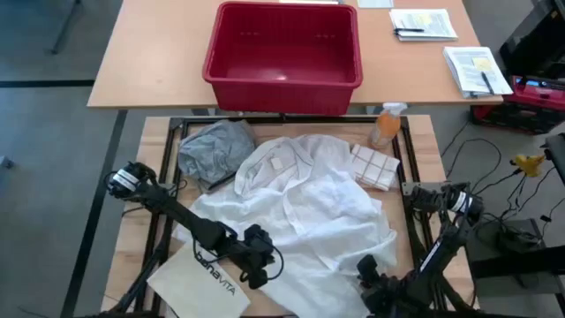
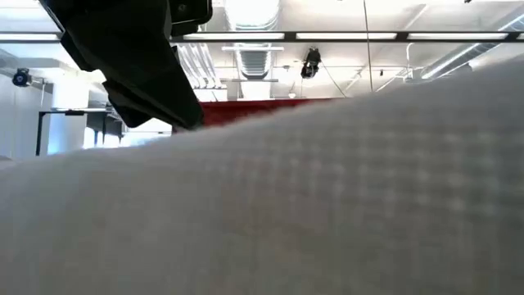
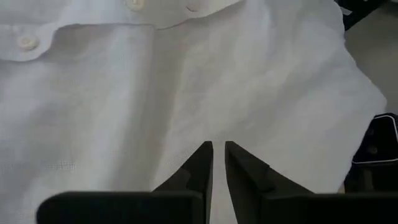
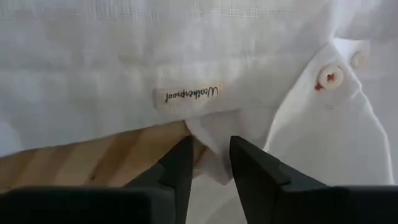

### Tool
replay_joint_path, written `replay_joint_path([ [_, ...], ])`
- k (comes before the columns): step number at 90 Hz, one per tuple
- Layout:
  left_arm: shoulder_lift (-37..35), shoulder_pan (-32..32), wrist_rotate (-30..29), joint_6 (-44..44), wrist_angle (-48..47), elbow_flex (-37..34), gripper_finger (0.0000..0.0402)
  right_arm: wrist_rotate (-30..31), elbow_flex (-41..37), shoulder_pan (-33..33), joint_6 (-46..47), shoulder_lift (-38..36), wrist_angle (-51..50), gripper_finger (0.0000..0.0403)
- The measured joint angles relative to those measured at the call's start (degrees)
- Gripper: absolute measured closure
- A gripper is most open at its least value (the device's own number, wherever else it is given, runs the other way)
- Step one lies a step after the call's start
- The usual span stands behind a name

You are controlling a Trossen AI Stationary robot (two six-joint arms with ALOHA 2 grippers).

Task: Fold laundry
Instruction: Fold the white long sleeve shirt

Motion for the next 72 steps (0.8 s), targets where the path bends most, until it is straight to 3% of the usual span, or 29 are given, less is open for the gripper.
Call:
replay_joint_path([
  [16, -0.02, 0.00, -0.39, -0.02, 0.03, 0.00, 0.0377, -0.42, -1.23, -0.37, -0.51, -0.01, 1.42, 0.0343],
  [33, -0.02, 0.00, -0.46, -0.02, 0.50, 0.00, 0.0377, -7.21, -1.46, -2.49, -0.27, -0.59, 4.11, 0.0396],
  [47, -0.02, 0.06, -0.50, 0.05, 0.53, 0.00, 0.0377, -10.83, -1.07, -2.03, 5.45, -1.56, 6.67, 0.0401],
  [62, -0.23, 0.43, -1.25, 0.26, 0.47, 0.00, 0.0377, -18.66, 1.62, 0.52, 9.22, -2.91, 13.82, 0.0402],
  [72, -1.95, 3.44, -2.18, 0.11, -0.53, 0.01, 0.0377, -17.97, 2.78, 1.48, 11.46, -2.41, 16.06, 0.0403],
])
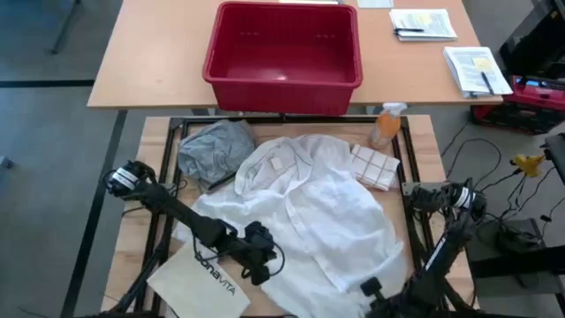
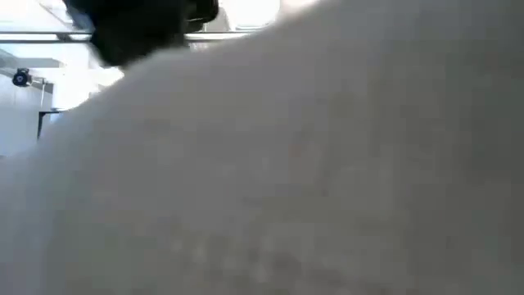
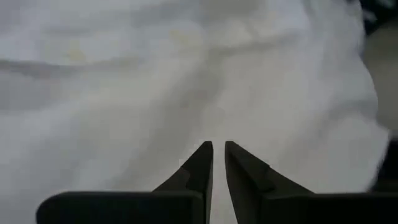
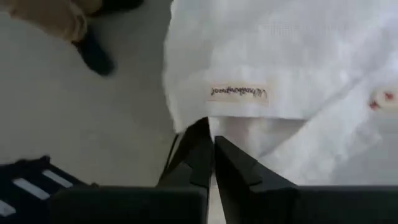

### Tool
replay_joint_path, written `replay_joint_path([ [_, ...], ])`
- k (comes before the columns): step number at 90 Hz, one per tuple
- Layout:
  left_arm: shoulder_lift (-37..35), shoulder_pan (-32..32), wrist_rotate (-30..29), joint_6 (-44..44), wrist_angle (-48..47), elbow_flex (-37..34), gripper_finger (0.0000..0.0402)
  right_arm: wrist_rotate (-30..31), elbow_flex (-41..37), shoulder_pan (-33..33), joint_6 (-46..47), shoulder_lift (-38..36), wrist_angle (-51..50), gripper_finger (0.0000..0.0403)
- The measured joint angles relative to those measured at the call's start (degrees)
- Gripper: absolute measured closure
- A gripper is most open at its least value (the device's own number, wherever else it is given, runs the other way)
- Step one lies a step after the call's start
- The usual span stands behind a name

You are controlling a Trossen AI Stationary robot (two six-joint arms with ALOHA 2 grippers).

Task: Fold laundry
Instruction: Fold the white long sleeve shirt

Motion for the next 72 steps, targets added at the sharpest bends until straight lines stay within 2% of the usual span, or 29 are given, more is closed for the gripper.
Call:
replay_joint_path([
  [8, -2.18, 5.19, -0.22, 0.80, -2.22, 0.03, 0.0377, 0.73, 0.45, 0.05, 2.36, 0.26, 0.06, 0.0403],
  [16, -4.43, 11.66, -0.32, 5.37, -2.53, 0.03, 0.0380, 1.04, 0.39, -0.11, 1.66, 0.27, -0.13, 0.0403],
  [30, -7.53, 26.36, -2.27, 12.62, -2.27, 0.12, 0.0394, 1.19, 0.26, 0.04, 1.88, 0.25, 0.03, 0.0403],
  [35, -6.92, 31.82, 0.68, 17.24, -1.69, 0.10, 0.0399, 1.18, 0.26, 0.07, 3.05, 0.25, 0.70, 0.0403],
  [48, -2.64, 43.37, 15.91, 25.90, 1.15, 0.10, 0.0399, 1.41, 0.26, 0.02, 5.44, 0.25, 2.73, 0.0403],
  [59, 0.56, 49.30, 18.69, 30.58, 0.30, 0.03, 0.0401, 1.40, 0.26, -0.49, 6.76, 0.25, 2.61, 0.0403],
  [67, 2.66, 51.46, 22.96, 36.32, 0.24, 0.05, 0.0401, 1.00, 0.26, -0.82, 6.83, 0.23, 3.26, 0.0403],
  [72, 4.20, 52.31, 23.15, 38.46, -1.12, 0.03, 0.0401, 0.98, 0.26, -1.11, 7.16, 0.23, 3.39, 0.0403],
])
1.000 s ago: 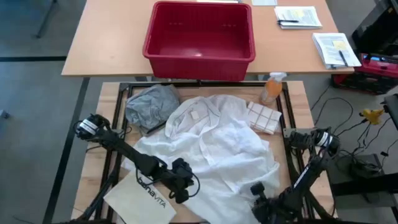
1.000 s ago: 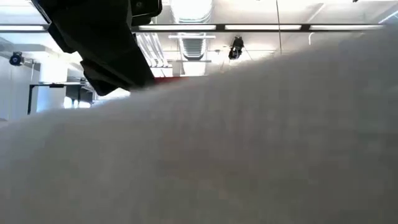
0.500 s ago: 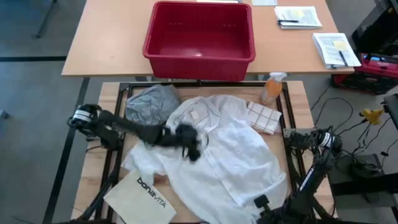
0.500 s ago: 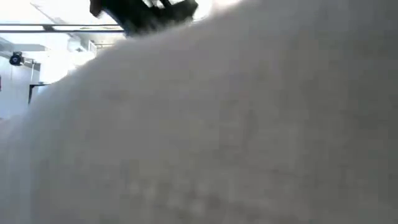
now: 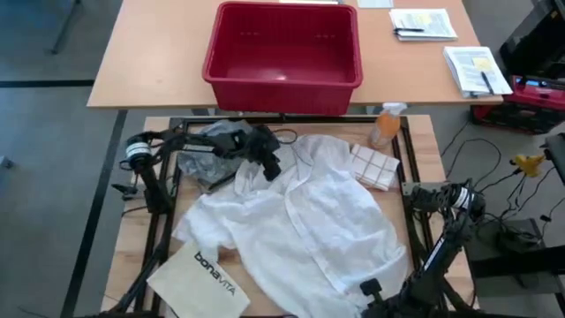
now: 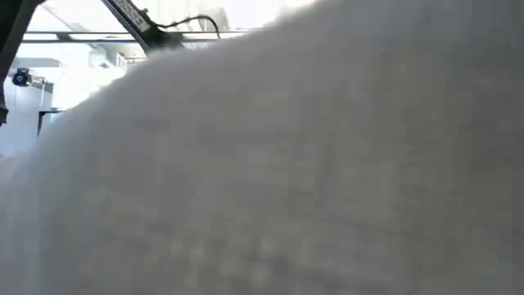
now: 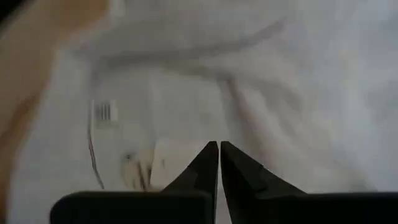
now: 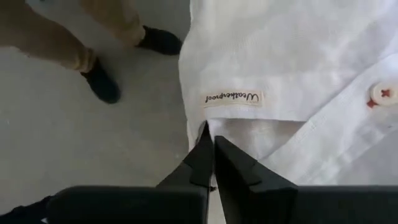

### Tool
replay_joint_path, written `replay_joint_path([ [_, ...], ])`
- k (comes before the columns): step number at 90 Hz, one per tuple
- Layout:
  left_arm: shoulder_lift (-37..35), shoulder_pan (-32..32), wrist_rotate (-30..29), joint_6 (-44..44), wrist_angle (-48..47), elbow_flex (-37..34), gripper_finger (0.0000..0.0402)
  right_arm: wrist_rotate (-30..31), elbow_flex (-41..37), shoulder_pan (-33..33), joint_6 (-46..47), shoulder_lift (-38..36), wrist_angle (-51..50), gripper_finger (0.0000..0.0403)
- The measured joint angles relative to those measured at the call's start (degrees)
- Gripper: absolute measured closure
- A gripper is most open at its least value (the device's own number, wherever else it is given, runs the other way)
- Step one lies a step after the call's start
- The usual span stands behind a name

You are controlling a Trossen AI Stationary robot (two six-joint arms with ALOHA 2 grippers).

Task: Fold laundry
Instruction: Fold the white long sleeve shirt

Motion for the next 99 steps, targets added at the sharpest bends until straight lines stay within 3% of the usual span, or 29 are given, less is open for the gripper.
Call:
replay_joint_path([
  [30, 7.44, 1.86, -3.30, 0.62, 2.11, 1.12, 0.0401, -1.43, 2.49, 0.23, 2.79, -0.15, 1.93, 0.0403],
  [63, 7.28, 2.62, -3.95, 2.17, 1.01, 1.34, 0.0401, -3.14, 6.46, 3.39, 5.22, -0.07, 2.34, 0.0403],
  [87, 7.25, 2.67, -4.05, 2.21, 0.85, 1.31, 0.0402, -8.30, 6.49, 4.15, 6.12, 0.70, 9.40, 0.0403],
  [99, 7.25, 2.67, -4.05, 2.74, 0.75, 1.31, 0.0402, -13.72, 6.49, 4.15, 5.27, 1.42, 12.48, 0.0403],
])
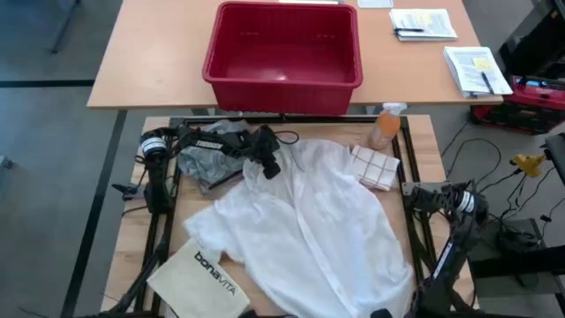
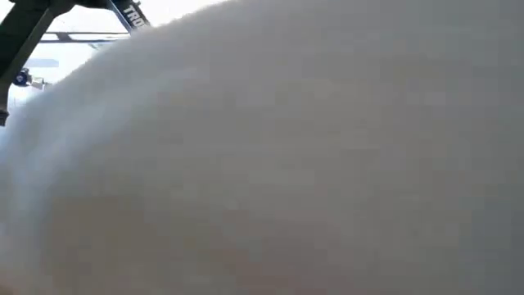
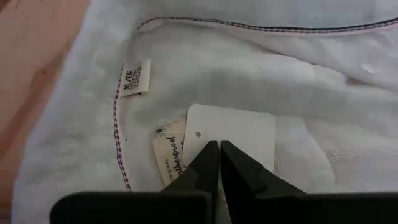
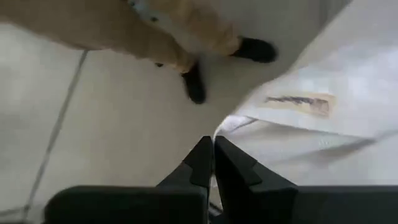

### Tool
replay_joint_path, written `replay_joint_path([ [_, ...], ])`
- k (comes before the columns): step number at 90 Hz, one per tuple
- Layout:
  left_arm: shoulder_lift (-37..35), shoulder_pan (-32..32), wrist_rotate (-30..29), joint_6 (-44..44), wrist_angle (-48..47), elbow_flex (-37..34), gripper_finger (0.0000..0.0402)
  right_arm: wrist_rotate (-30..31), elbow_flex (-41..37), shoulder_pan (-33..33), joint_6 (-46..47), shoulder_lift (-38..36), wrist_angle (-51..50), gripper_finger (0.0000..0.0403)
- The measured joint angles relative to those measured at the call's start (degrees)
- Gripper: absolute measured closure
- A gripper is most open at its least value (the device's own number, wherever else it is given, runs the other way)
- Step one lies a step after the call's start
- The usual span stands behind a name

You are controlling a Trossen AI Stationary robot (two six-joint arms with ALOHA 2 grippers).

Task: Fold laundry
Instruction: Fold the white long sleeve shirt

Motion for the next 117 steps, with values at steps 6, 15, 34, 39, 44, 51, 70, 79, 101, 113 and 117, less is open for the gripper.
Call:
replay_joint_path([
  [6, 0.00, 0.00, 0.00, 0.02, -0.17, 0.00, 0.0402, -2.39, 0.00, 0.00, -0.20, 0.25, 1.61, 0.0403],
  [15, -0.02, 0.00, 0.00, 0.11, -0.17, -0.05, 0.0402, -4.98, 0.00, -0.04, 0.58, 0.70, 5.45, 0.0403],
  [34, -0.04, 0.02, -0.27, 0.09, -0.28, -0.07, 0.0402, -5.32, 0.00, 0.02, 1.66, 0.87, 7.38, 0.0403],
  [39, -0.04, 0.02, -0.31, 0.09, -0.31, -0.07, 0.0402, -3.10, 0.00, 0.14, 2.57, 0.87, 4.28, 0.0403],
  [44, -0.04, 0.02, -0.41, 0.09, -0.40, -0.07, 0.0402, -1.11, -0.02, 0.28, 4.83, 0.87, 1.27, 0.0403],
  [51, -0.09, 0.02, -0.46, 0.09, -0.44, -0.09, 0.0402, -4.69, -0.11, 0.25, 4.29, 0.99, 3.46, 0.0403],
  [70, -0.11, -0.01, -0.21, 0.08, -0.57, -0.11, 0.0402, -6.69, -0.02, 0.55, 3.15, 2.16, 5.12, 0.0403],
  [79, -0.11, 0.04, -0.44, 0.07, -0.57, -0.11, 0.0402, -5.40, 0.11, 0.58, 3.47, 2.16, 3.32, 0.0403],
  [101, -0.23, 0.04, -0.35, 0.09, -0.57, -0.13, 0.0402, -7.33, 0.13, 0.16, 2.11, 1.92, 6.37, 0.0396],
  [113, -0.24, 0.04, -0.41, 0.09, -0.55, -0.13, 0.0402, -7.18, 0.13, 0.80, 6.31, 1.84, 6.52, 0.0350],
  [117, -0.24, 0.06, -0.39, 0.09, -0.55, -0.13, 0.0402, -7.16, 0.13, 0.94, 8.09, 1.84, 6.22, 0.0324],
])
